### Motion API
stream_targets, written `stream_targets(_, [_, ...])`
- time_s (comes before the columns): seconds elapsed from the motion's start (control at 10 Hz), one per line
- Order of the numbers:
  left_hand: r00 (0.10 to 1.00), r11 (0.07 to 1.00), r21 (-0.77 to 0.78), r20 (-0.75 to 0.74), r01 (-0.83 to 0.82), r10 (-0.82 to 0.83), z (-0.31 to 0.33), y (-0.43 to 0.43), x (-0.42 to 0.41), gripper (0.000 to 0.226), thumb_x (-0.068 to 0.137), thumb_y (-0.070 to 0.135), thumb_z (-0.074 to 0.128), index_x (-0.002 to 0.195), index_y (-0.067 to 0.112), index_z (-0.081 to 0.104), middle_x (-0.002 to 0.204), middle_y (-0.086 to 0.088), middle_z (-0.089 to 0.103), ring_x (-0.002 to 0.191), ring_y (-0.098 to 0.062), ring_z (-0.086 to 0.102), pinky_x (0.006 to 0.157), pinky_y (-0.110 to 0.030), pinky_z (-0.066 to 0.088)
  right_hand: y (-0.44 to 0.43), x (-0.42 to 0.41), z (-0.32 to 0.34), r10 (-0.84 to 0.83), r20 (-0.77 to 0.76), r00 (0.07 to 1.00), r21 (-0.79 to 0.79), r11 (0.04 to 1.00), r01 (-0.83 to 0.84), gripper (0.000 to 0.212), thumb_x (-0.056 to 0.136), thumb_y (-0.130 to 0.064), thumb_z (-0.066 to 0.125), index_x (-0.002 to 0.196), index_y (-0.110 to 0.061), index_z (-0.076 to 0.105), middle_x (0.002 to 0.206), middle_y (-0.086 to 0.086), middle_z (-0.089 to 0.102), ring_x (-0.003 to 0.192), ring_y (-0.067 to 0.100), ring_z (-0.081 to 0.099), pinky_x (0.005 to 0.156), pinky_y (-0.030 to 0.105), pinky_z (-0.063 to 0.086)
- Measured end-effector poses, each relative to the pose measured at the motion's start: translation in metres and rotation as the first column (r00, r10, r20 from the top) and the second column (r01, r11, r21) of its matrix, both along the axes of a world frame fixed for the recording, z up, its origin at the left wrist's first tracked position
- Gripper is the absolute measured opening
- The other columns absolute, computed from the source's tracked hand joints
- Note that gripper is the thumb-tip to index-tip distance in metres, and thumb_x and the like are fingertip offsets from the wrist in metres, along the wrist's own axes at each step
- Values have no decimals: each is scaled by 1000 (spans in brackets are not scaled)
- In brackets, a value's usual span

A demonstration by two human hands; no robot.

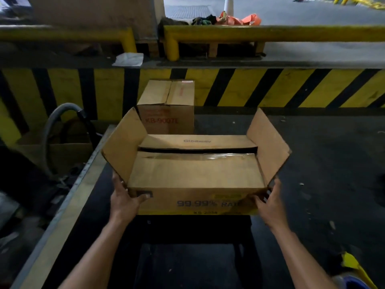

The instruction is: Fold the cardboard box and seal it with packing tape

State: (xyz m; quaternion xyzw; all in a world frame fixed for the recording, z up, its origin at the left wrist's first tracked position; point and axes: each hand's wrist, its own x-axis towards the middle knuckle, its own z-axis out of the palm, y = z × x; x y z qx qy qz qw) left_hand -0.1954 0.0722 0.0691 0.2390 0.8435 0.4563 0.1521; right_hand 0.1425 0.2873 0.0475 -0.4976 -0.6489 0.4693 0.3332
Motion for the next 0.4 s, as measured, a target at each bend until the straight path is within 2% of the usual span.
stream_targets(0.1, [997,999,-2,69,-44,44,-18,-12,4,97,72,11,91,143,27,27,119,-1,59,104,-26,65,85,-43,55,-7,5,-19,-8,32,999,-49,999,10,69,87,4,66,140,-18,28,123,0,51,118,22,56,84,27,47])
stream_targets(0.2, [995,998,20,72,-64,62,-28,-11,10,81,76,6,87,134,24,33,115,2,56,101,-22,62,84,-39,52,-6,8,-27,-28,106,994,-65,997,35,57,89,-5,68,134,-15,35,120,0,53,117,23,57,83,32,45])
stream_targets(0.3, [992,994,43,80,-100,96,-28,-11,16,83,77,6,87,138,24,33,121,1,56,101,-19,58,86,-38,50,-13,12,-22,-44,106,993,-68,996,52,63,87,-15,73,138,-23,37,119,-7,56,115,16,54,86,33,45])
stream_targets(0.4, [986,989,75,114,-128,119,-33,-20,23,99,76,7,88,148,38,26,128,2,55,111,-18,58,98,-45,51,-26,20,-27,-61,105,993,-75,995,69,80,86,-21,75,150,-31,28,131,-12,47,121,10,46,97,34,42])
